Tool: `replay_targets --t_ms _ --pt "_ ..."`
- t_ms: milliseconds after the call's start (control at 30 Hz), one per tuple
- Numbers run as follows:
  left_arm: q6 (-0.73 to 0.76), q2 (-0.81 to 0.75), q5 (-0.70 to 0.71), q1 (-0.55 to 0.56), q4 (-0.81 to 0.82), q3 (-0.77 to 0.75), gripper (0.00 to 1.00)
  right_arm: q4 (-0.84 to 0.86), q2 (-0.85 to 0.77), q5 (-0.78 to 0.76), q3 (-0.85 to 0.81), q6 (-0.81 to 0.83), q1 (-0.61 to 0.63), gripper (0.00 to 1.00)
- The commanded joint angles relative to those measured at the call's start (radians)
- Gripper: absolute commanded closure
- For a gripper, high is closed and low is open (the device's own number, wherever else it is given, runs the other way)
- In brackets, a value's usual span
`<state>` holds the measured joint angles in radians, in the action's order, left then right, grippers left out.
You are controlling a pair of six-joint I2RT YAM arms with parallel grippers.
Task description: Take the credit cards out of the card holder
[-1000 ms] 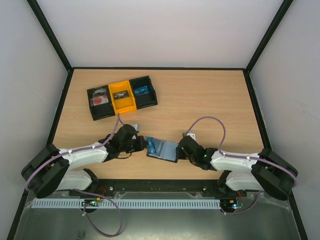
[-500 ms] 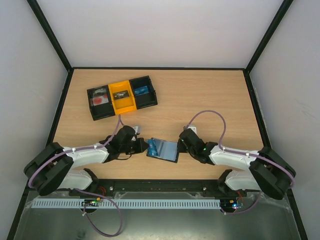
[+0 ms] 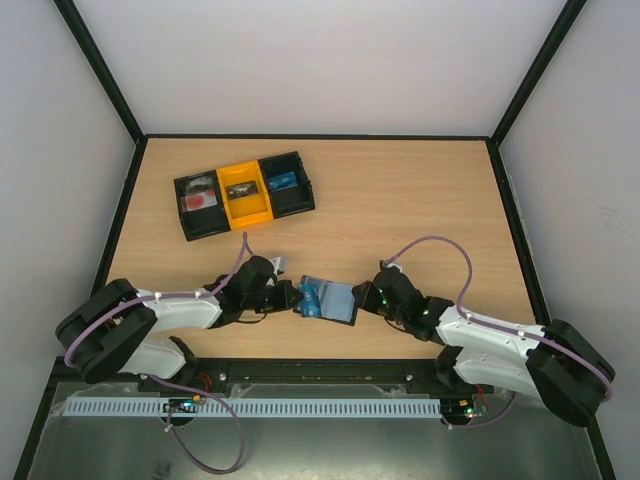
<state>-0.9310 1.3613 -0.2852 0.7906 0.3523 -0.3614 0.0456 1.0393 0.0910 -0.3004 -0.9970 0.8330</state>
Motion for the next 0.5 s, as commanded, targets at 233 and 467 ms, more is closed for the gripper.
replay_targets --t_ms 233,467 --pt "-0.002 0.026 0.012 0.008 0.001 0.032 0.97 0.24 0.112 0.102 0.07 -0.16 -0.002 0.7" --pt "0.001 0.042 0.007 0.01 0.015 0.03 0.97 0.247 0.198 0.111 0.045 -0.126 0.0 0.74"
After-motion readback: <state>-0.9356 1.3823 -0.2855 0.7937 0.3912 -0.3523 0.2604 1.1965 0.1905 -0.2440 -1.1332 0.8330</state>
